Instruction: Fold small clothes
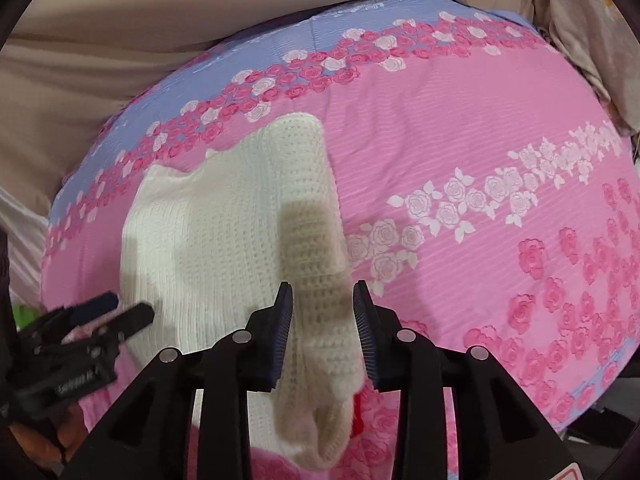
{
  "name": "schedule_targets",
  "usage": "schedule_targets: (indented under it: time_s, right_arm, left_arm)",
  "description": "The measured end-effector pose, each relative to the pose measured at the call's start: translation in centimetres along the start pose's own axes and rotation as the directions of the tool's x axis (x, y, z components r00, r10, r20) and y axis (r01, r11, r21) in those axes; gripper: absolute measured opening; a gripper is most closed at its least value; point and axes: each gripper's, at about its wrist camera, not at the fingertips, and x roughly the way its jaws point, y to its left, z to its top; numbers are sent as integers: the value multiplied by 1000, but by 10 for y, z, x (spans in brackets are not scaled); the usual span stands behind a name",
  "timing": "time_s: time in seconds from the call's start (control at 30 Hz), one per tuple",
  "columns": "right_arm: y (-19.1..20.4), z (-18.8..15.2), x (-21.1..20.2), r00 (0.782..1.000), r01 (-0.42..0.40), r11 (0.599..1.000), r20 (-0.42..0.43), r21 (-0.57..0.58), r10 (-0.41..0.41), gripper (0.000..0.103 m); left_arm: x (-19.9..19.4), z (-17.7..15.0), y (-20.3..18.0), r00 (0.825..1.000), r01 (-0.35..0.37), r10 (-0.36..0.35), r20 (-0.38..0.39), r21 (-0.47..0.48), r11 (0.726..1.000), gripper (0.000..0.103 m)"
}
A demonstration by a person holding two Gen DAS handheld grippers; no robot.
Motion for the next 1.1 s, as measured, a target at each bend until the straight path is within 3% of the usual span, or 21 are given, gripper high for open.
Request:
schedule_targets:
  time_s: [0.17,0.23,0.27,0.33,0.37,0.4,0.5,0.57,0.63,0.73,0.8,0.83,0.9,0.97,1.0,1.03,1.1]
  right_arm:
    - [2,13,47,998,45,997,-43,-55,-48,26]
    - [-2,17,58,999,10,999,-49,-37,-12,37]
    - [-3,21,56,998,2,1000,-61,-30,-4,37]
    - [-5,23,46,998,-7,1000,-62,-21,6,38]
    - [-8,22,38,999,-16,1000,-50,-12,15,42]
    - [-11,19,31,999,-24,1000,-39,1,24,48]
    - [-26,3,20,996,-74,996,-38,56,76,68]
    - [-34,-8,31,989,-115,990,-81,82,121,71]
    - [-37,-15,44,980,-151,982,-113,114,164,73]
    - [-41,-19,62,953,-249,948,-125,196,276,77]
    - [-42,-18,69,938,-297,926,-112,234,329,87]
    - [-41,-17,70,933,-312,921,-107,235,343,88]
    - [-38,-14,72,930,-321,919,-108,228,352,89]
    - [-33,-11,74,919,-345,910,-113,229,377,88]
    - [-30,-10,75,920,-345,912,-113,223,376,80]
    - [-26,-9,75,913,-361,907,-117,217,391,61]
    - [-17,-5,70,908,-374,903,-115,211,403,46]
  left_arm:
    - [5,1,0,1000,-17,17,-7,-3,1000,70]
    - [9,0,2,1000,-22,22,-13,-12,1000,72]
    - [9,0,5,1000,-18,17,-14,-21,1000,74]
    - [6,-1,14,999,43,-43,-1,-69,997,78]
    - [3,-1,20,996,86,-85,13,-97,992,85]
    - [0,-2,29,990,139,-135,34,-134,981,88]
    - [2,-5,48,982,191,-184,53,-206,960,90]
    - [12,-7,58,974,224,-221,39,-260,939,91]
    - [28,-8,68,958,278,-286,24,-332,901,91]
    - [53,-8,73,925,349,-380,10,-415,840,91]
    - [68,-8,73,915,359,-403,2,-454,815,93]
    - [68,-8,72,910,382,-414,34,-458,803,98]
    - [68,-5,66,921,357,-389,21,-446,821,98]
    - [68,-1,58,923,350,-386,0,-417,839,89]
    - [66,1,53,932,328,-363,-13,-400,856,85]
    - [60,3,47,939,312,-342,-17,-374,873,73]
    - [45,7,38,944,307,-330,-17,-325,894,56]
